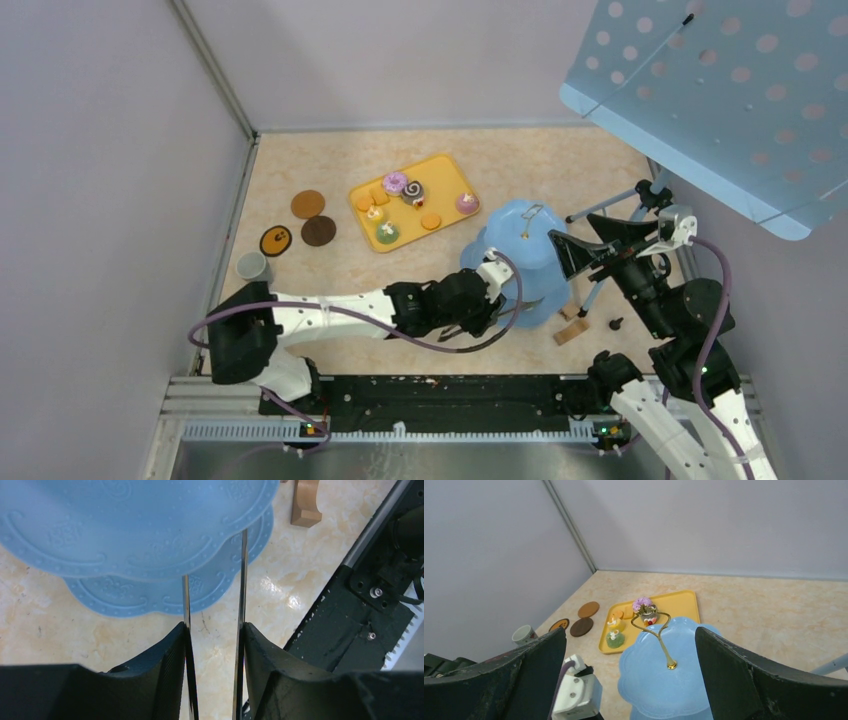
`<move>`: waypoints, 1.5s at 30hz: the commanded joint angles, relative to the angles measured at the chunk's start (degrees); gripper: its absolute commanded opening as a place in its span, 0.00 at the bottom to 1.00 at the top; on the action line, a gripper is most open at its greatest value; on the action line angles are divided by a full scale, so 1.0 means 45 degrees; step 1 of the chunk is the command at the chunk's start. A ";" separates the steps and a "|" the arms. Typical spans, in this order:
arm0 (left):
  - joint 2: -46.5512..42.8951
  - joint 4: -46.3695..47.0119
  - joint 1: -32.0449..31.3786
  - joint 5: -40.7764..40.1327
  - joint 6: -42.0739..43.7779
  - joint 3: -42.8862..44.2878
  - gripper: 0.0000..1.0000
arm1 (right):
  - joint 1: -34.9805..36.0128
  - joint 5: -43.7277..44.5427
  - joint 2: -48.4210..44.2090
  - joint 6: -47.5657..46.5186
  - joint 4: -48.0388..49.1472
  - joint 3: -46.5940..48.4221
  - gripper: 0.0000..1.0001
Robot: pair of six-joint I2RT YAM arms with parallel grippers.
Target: Serve the afternoon tea
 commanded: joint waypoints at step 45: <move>-0.3791 -0.4272 0.0670 -0.1250 0.0603 -0.1521 0.57 | -0.0110 -0.0164 -0.0187 -0.0055 0.0604 -0.0108 0.98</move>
